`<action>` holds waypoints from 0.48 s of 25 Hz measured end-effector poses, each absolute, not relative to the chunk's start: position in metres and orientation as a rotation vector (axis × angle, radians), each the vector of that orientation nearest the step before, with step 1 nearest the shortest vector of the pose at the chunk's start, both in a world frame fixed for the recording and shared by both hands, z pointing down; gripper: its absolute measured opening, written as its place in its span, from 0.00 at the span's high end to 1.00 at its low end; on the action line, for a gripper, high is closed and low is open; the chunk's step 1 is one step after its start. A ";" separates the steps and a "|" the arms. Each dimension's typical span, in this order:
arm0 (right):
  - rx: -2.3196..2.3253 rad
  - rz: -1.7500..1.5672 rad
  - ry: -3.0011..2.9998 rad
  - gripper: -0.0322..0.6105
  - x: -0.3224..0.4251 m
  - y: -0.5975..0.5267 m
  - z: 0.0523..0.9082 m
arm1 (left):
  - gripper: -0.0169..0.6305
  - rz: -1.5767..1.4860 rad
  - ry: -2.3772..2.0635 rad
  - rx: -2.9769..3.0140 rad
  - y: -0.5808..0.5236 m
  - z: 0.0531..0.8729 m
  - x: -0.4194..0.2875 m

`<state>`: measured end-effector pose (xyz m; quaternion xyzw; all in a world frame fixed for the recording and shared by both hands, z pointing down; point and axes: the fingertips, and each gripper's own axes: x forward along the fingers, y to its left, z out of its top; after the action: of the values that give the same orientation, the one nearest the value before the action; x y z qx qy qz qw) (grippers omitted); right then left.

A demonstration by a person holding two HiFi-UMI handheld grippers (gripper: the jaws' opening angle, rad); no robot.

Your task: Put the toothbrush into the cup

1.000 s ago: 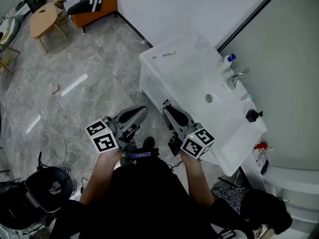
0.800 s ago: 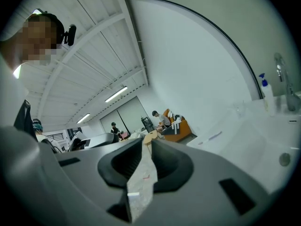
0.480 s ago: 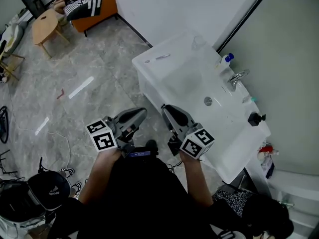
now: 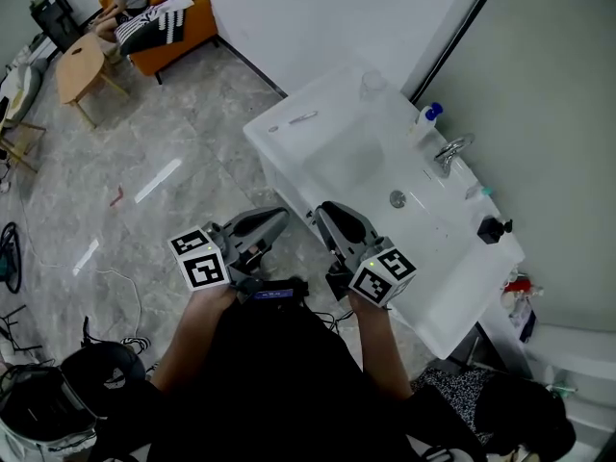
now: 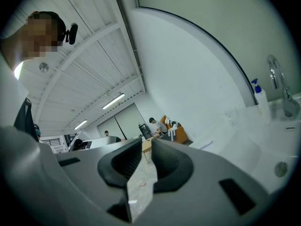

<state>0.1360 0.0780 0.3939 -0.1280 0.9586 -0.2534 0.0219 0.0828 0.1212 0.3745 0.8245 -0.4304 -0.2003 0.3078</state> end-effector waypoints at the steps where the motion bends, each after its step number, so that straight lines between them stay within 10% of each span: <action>1: -0.409 -0.784 2.971 0.87 0.136 0.075 0.395 | 0.96 -0.529 -1.131 2.181 0.118 0.375 0.082; 12: -0.542 -0.762 3.013 0.87 0.112 0.040 0.399 | 0.96 -0.559 -0.972 2.245 0.064 0.372 0.065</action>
<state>0.1117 0.0402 0.3991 -0.1716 0.9551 -0.2414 -0.0068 0.0654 0.0642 0.3725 0.8503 -0.3683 -0.2117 0.3108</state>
